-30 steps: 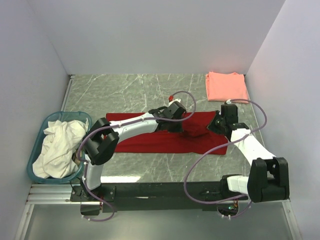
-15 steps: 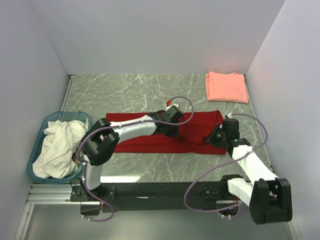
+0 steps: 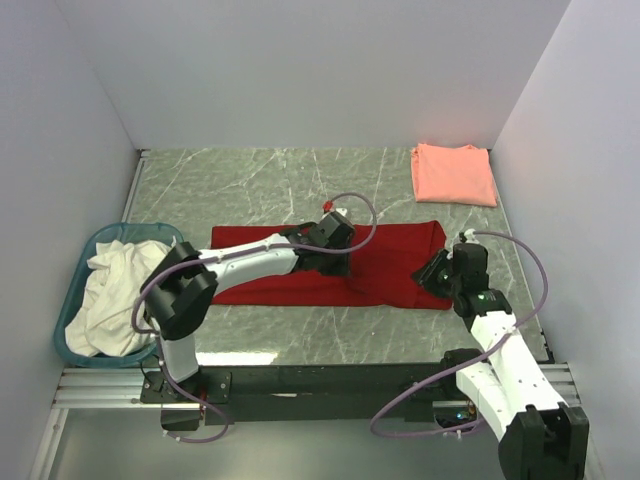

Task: Fold and stack the t-shirts
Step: Fold the tshirt

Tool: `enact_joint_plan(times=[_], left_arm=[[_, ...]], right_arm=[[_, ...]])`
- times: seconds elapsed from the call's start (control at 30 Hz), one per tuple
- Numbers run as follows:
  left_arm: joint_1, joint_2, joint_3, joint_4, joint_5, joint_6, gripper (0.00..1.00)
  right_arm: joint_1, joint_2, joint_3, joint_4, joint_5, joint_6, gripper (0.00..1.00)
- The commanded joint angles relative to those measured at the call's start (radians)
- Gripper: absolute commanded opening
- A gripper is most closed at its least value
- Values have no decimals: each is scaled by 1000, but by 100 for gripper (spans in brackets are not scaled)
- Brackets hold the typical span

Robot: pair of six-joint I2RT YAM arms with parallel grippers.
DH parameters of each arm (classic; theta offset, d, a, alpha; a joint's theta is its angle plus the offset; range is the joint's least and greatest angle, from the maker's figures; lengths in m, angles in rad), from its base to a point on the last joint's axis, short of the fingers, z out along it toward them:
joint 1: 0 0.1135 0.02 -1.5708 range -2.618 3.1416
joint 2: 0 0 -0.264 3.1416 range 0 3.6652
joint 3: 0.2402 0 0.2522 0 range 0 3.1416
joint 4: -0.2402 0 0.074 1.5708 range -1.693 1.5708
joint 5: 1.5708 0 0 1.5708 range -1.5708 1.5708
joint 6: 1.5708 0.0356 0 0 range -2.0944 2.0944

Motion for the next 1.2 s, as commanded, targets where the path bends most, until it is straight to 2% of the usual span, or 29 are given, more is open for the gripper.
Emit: enact_joint_plan(times=[0.0,0.23,0.4,0.63,0.77,0.9,1.03,1.17], left_arm=[[22,-87,0,55,43,12,35],[25,3,66,109,154,7,27],[25,108,57,184,252,-11,22],[25,163,-6,227,272,-27,21],[25,155,-25,219,277,-28,21],[34,93,-35,178,248,-14,22],[74,-41,-83,152,232,-11,25],[132,-138,-157,88,124,-13,28]], right_arm=[[1,-1,60,-6,17,10,34],[1,110,23,115,-38,90,33],[1,188,-46,230,-56,136,32],[-1,350,-113,345,-93,192,32],[-3,427,-104,345,-104,190,31],[-3,363,-93,298,-72,180,31],[-3,260,-28,172,-32,144,31],[1,176,35,106,16,105,33]])
